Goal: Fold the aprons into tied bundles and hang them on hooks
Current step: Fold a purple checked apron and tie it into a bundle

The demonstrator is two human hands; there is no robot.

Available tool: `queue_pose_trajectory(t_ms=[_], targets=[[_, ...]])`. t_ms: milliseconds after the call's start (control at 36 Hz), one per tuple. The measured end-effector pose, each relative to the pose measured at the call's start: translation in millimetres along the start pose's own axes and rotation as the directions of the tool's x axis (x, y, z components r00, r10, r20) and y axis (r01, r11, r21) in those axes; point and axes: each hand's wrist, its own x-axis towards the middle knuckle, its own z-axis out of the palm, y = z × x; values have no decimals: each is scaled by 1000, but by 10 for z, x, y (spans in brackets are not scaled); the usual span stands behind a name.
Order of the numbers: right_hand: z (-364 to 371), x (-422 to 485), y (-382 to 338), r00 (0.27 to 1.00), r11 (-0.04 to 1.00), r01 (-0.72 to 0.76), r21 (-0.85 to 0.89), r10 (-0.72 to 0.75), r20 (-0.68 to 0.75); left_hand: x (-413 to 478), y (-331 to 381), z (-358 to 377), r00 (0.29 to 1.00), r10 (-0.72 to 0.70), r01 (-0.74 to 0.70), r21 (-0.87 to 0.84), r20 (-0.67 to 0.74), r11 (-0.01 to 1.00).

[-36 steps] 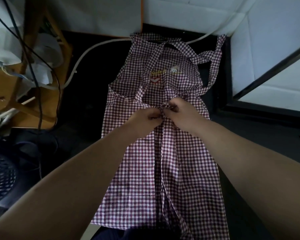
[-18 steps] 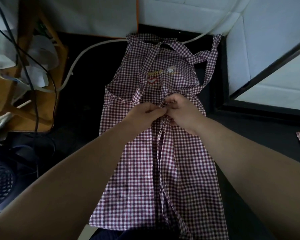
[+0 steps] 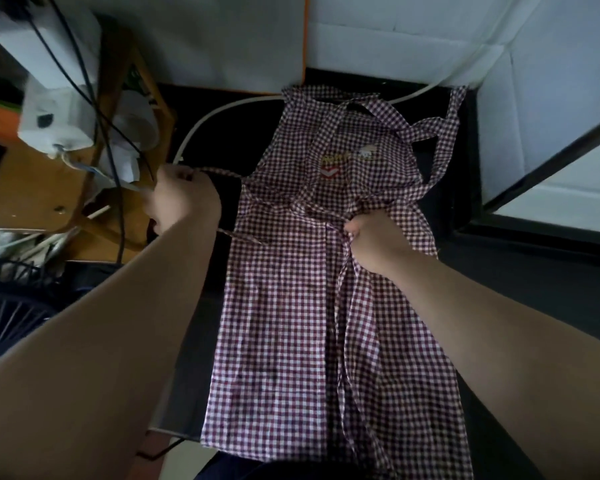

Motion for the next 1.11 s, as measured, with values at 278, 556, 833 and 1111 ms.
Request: queue_pose_trajectory(t_ms=[278,556,833,1111], targets=[[179,73,-12,998,998,49,34,-50,43,-522,-364,232,729,519,-652,221,447,725],[-391,-198,15,973,698,-149,701,-25,231,-606,-121,502,499,498,-834,235,709,500],[-694,-259,253,973,927,-192,323,136,186,-548,-65,429,617,468,-725,225,632,651],[-603,-241,-25,922,608,-385,695,214,324,-642,-129,458,519,343,-611,59,783,789]])
